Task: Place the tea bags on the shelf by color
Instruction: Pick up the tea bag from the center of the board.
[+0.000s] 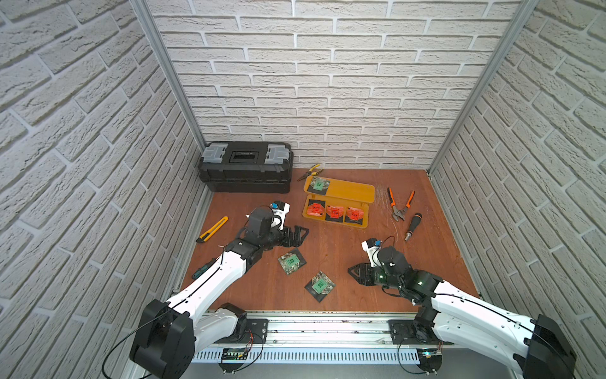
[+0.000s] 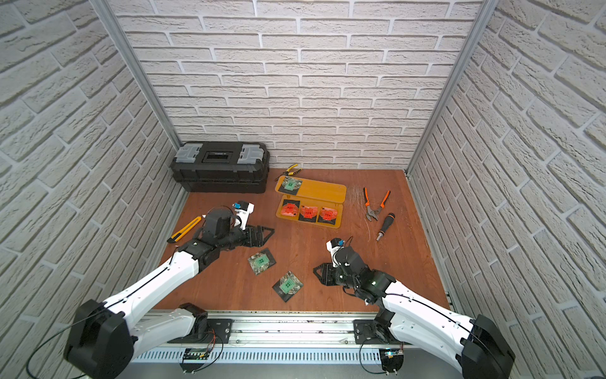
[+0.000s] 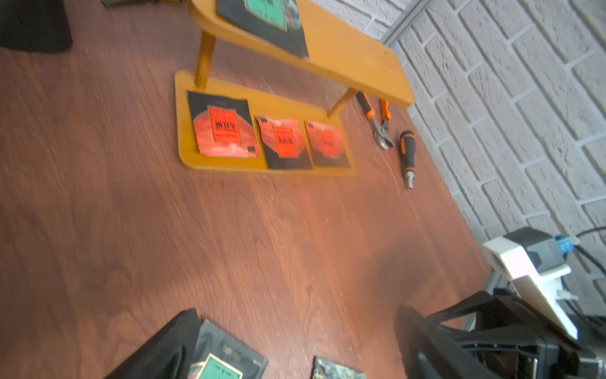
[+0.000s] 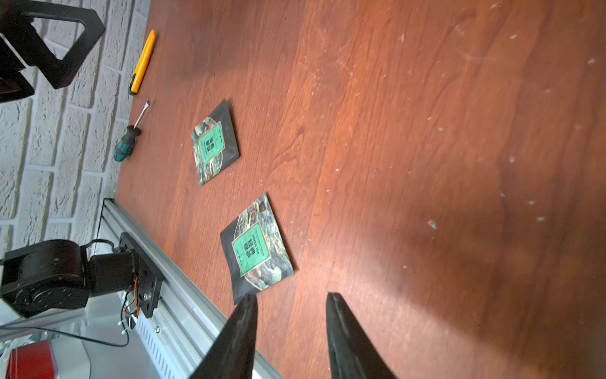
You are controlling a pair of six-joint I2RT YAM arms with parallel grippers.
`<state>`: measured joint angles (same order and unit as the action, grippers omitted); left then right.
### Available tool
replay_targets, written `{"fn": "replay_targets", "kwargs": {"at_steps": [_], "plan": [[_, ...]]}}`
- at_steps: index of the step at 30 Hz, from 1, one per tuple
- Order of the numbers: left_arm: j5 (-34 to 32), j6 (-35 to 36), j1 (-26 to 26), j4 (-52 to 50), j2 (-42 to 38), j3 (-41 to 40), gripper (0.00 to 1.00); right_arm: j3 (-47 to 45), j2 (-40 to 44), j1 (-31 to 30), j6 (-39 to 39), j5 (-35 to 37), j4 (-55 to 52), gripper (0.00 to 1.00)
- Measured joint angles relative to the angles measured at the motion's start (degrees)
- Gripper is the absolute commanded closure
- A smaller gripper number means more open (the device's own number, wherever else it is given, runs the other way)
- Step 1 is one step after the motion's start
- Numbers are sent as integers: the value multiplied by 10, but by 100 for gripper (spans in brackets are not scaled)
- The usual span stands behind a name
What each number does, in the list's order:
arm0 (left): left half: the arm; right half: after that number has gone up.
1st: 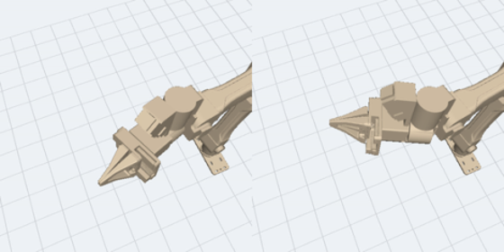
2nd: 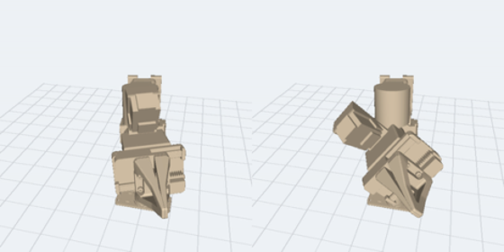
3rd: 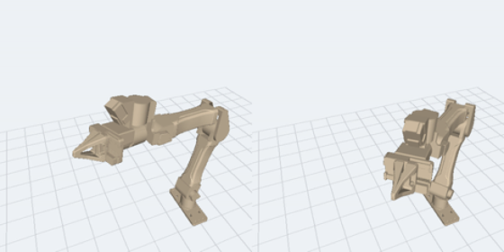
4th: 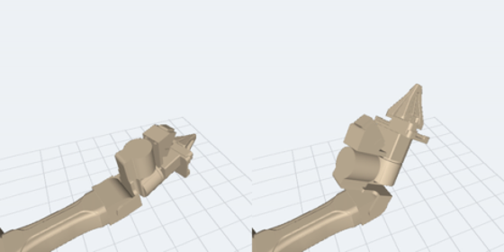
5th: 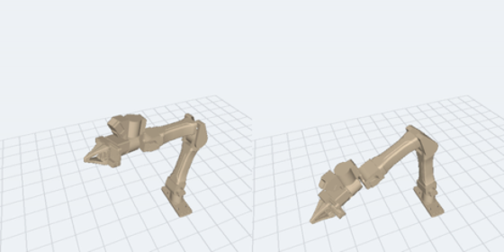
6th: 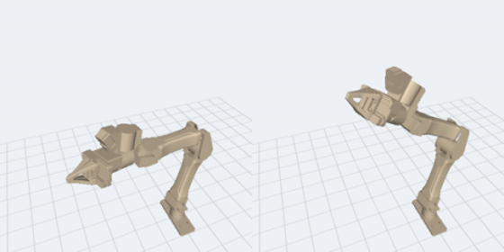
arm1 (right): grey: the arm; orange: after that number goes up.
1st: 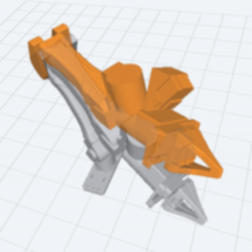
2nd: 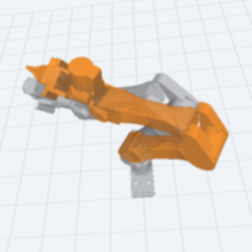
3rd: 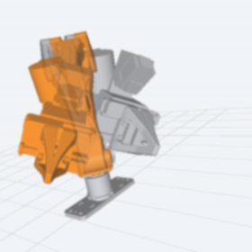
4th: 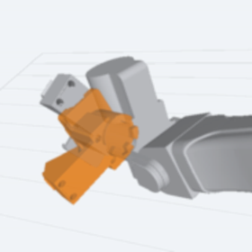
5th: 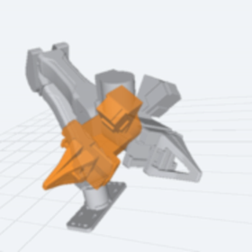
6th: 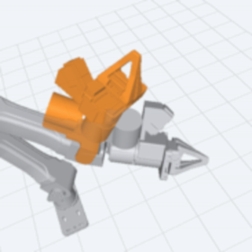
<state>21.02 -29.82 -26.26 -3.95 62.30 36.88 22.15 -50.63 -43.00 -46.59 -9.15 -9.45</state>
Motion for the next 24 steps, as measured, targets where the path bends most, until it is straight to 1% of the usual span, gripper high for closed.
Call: {"fn": "replay_targets", "kwargs": {"at_steps": [6, 9, 19, 24], "plan": [[-41, -14, -75, 12, -28, -55, 2, 0, -46, -45, -17, -2, 39, 62], [-59, -23, -103, 16, -37, -73, 2, 0, -72, -66, -26, -2, 58, 62], [-110, -69, -159, 28, -49, -116, 1, 4, -155, -125, -42, 6, 101, 63], [-131, -96, -179, 30, -54, -129, 1, 16, -195, -146, -47, 10, 121, 63]]}}
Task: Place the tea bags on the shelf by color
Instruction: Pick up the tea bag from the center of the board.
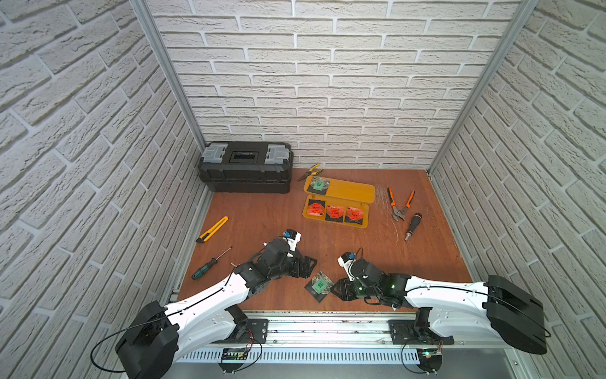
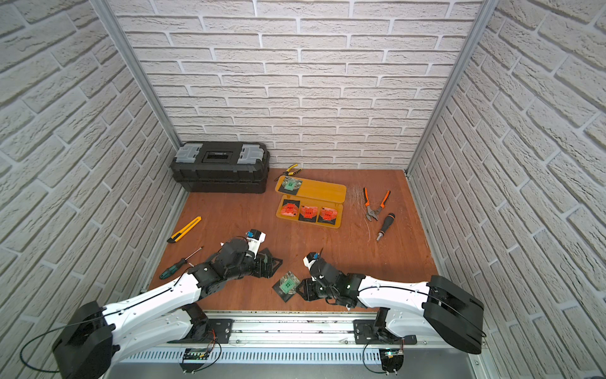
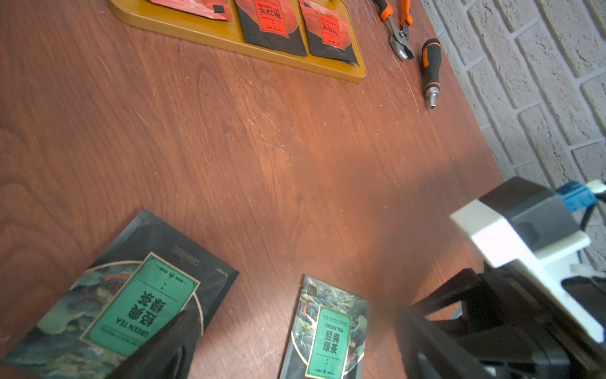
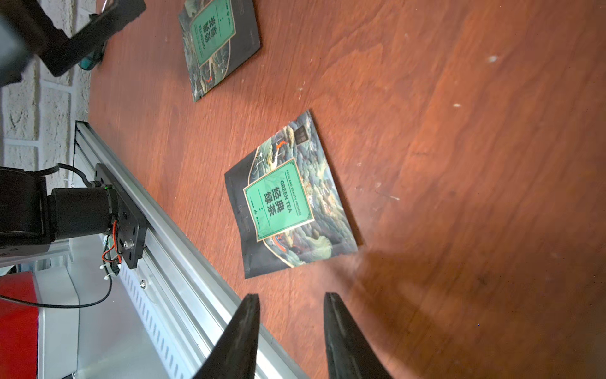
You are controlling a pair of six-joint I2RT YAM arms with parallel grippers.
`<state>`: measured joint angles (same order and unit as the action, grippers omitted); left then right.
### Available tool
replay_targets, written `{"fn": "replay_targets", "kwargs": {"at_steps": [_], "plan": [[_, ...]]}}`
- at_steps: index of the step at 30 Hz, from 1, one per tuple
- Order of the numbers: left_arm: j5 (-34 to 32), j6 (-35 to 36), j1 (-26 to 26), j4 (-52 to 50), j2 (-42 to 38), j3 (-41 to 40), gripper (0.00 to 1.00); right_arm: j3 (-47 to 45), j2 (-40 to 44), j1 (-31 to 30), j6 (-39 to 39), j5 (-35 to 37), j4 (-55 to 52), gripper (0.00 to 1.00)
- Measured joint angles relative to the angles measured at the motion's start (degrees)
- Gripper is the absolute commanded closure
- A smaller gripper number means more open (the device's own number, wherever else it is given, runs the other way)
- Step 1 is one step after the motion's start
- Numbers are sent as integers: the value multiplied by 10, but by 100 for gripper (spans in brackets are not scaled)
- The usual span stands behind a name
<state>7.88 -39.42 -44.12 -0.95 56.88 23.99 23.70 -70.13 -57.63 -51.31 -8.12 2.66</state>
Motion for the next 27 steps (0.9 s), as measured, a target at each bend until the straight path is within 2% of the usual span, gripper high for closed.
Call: {"fn": "replay_targets", "kwargs": {"at_steps": [10, 27], "plan": [[-31, -41, -11, -8, -35, -23, 2, 23, -60, -23, -6, 3, 28, 65], [-36, -44, -16, -22, -41, -23, 1, 44, -107, -26, -6, 8, 39, 66]]}}
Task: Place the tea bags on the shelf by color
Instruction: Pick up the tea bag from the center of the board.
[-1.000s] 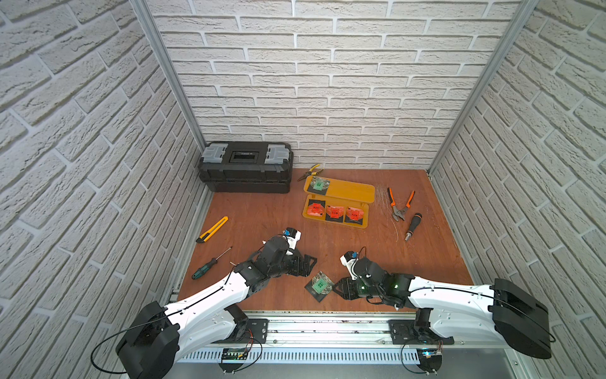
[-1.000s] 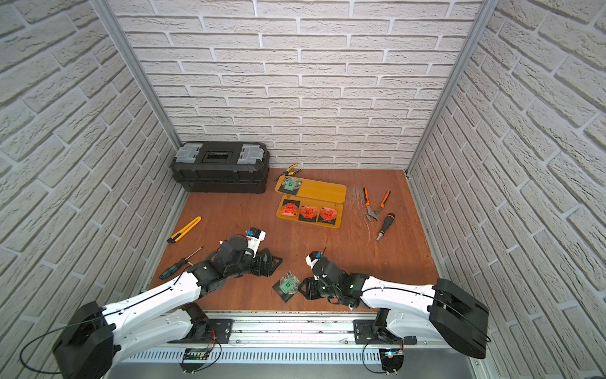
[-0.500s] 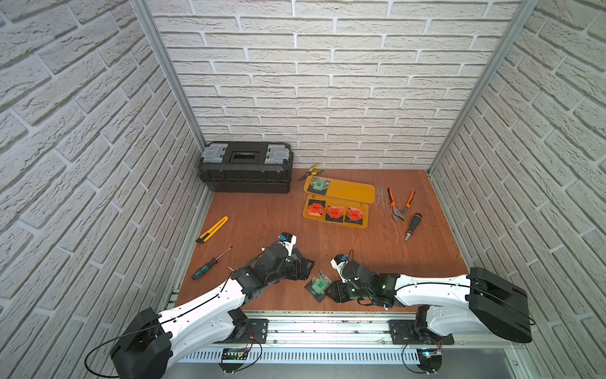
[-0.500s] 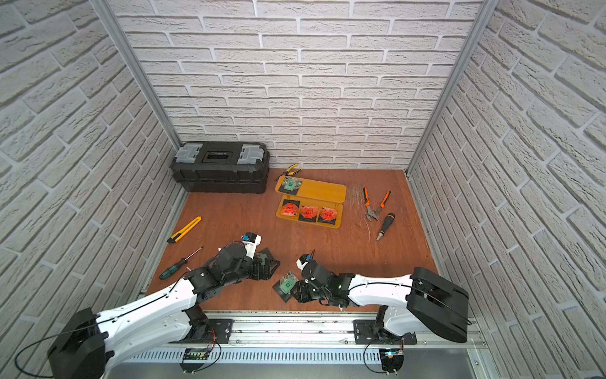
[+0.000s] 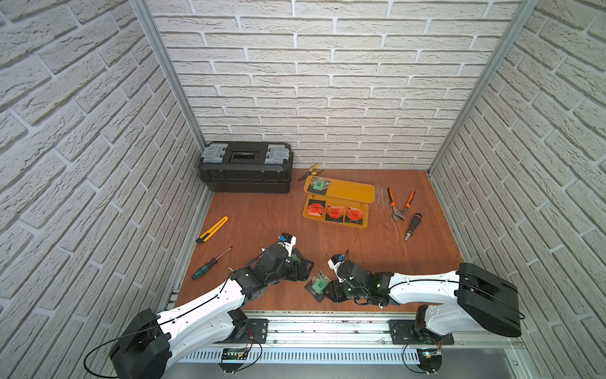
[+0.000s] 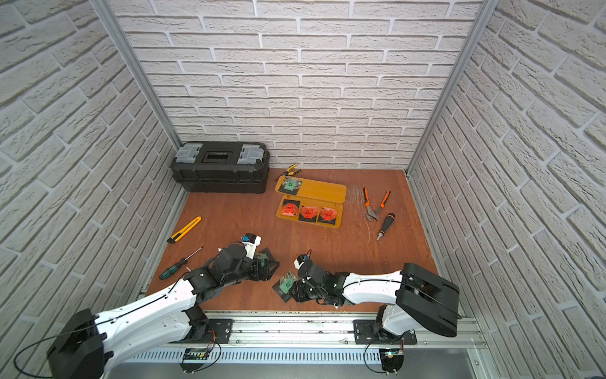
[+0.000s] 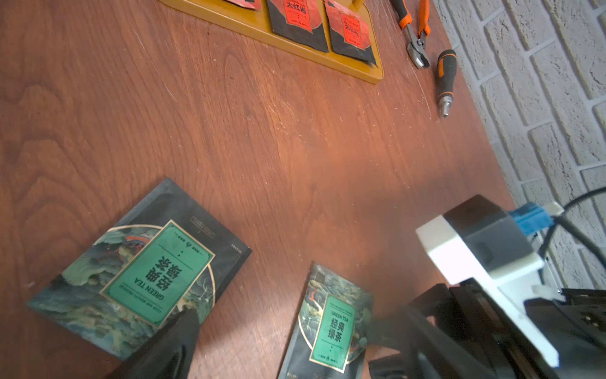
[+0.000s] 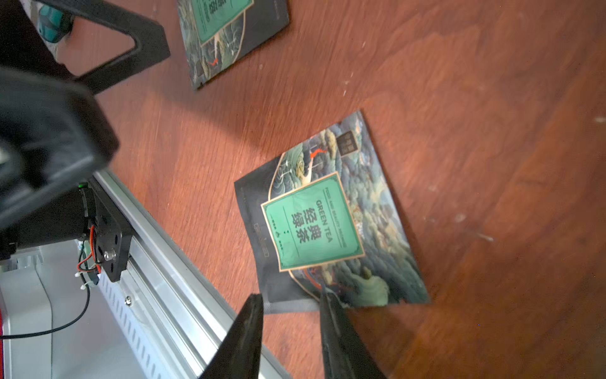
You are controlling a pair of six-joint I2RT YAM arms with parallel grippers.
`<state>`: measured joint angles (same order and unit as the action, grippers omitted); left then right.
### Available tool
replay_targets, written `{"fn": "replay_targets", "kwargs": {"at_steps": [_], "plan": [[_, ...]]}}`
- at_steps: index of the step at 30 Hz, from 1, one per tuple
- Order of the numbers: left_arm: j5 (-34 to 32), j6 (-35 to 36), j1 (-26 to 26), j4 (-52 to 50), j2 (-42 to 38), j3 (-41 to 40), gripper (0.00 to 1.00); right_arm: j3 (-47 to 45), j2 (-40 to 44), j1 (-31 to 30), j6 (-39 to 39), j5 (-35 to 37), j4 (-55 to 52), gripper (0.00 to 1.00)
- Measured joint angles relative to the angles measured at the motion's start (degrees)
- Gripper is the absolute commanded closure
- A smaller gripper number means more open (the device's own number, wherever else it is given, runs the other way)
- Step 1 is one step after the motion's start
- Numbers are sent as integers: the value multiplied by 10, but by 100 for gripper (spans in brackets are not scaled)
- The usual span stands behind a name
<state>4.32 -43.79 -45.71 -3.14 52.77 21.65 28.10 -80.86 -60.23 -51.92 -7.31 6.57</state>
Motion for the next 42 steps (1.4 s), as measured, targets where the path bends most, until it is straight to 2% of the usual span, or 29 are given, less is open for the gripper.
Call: {"fn": "replay_targets", "kwargs": {"at_steps": [17, 42], "plan": [[12, -2, -17, -6, 18, -2, 2, 24, -25, 0, 2, 24, 0, 67], [10, -13, -24, -7, 25, -7, 1, 13, 9, -33, -15, 23, -50, 66]]}}
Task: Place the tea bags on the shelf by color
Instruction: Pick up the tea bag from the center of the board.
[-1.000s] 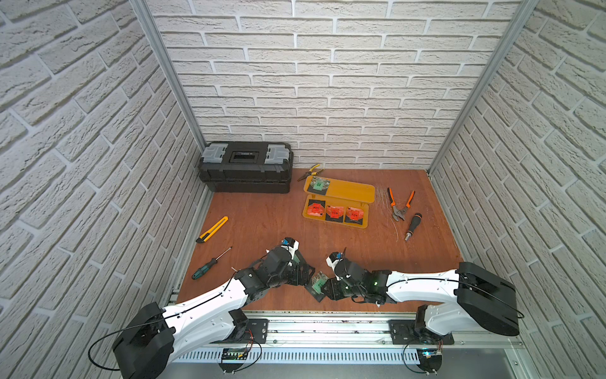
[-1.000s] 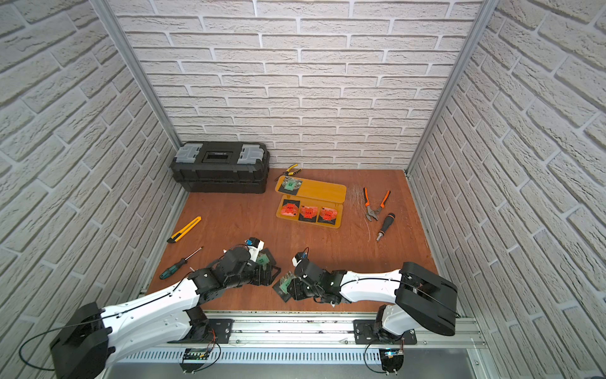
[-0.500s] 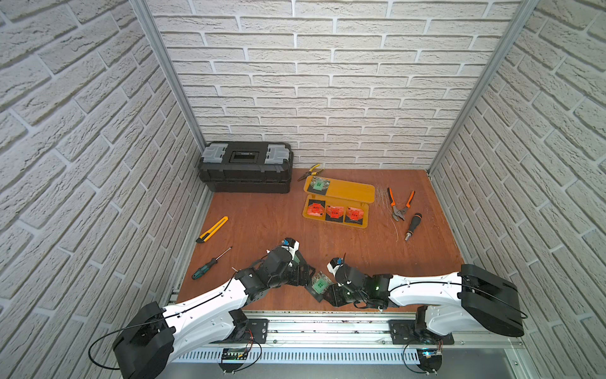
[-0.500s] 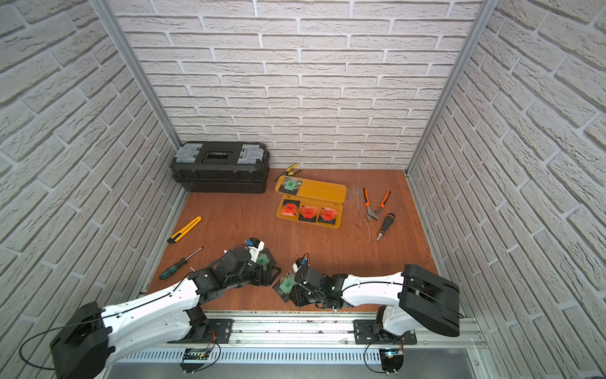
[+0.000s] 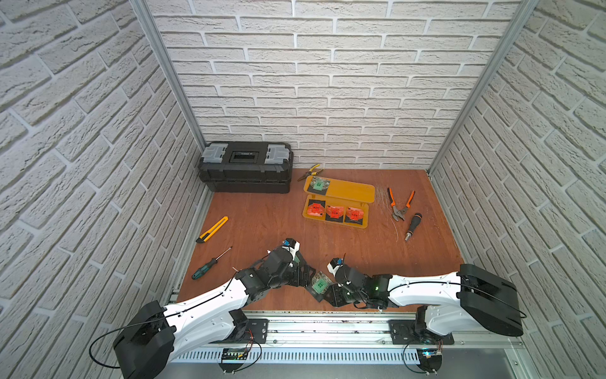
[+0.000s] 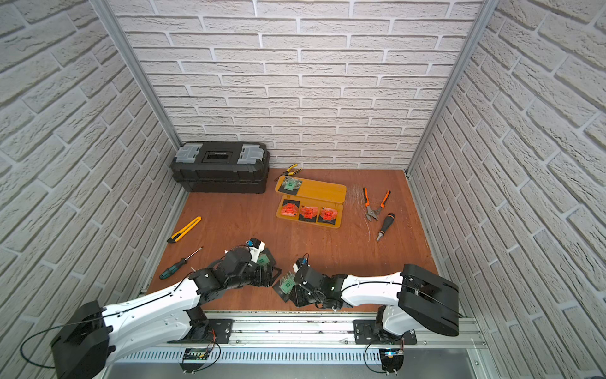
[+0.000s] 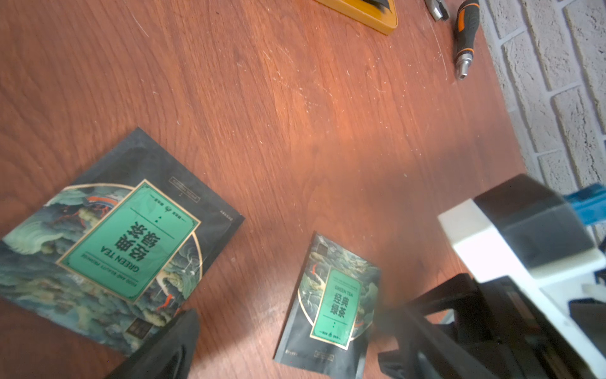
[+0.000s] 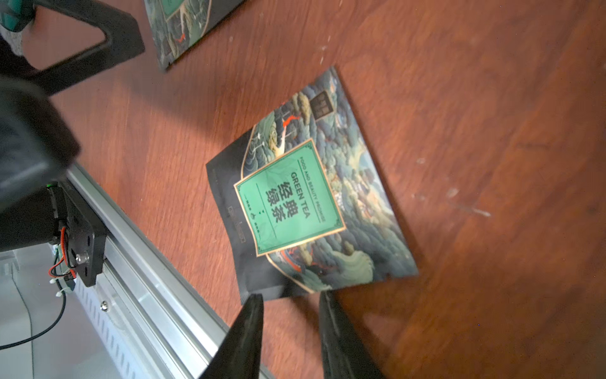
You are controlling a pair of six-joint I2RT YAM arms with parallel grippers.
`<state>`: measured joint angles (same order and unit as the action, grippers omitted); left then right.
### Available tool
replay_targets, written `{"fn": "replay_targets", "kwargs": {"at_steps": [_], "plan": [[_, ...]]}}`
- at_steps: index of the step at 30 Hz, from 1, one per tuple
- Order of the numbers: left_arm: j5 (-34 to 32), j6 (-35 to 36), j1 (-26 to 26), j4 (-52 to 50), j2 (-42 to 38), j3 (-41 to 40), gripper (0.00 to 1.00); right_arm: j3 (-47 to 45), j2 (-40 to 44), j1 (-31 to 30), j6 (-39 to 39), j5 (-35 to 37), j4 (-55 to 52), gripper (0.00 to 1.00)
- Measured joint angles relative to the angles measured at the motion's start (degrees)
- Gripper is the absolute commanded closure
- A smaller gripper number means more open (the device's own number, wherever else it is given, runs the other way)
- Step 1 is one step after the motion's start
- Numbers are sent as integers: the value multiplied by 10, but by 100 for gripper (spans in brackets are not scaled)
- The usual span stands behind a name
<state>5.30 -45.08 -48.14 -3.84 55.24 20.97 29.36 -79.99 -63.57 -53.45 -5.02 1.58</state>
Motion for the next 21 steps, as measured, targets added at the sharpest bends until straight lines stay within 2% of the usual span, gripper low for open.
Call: {"fn": "replay_targets", "kwargs": {"at_steps": [21], "plan": [[3, -6, -14, 2, 25, -2, 4, 19, -40, -1, -3, 38, 20, 67]]}}
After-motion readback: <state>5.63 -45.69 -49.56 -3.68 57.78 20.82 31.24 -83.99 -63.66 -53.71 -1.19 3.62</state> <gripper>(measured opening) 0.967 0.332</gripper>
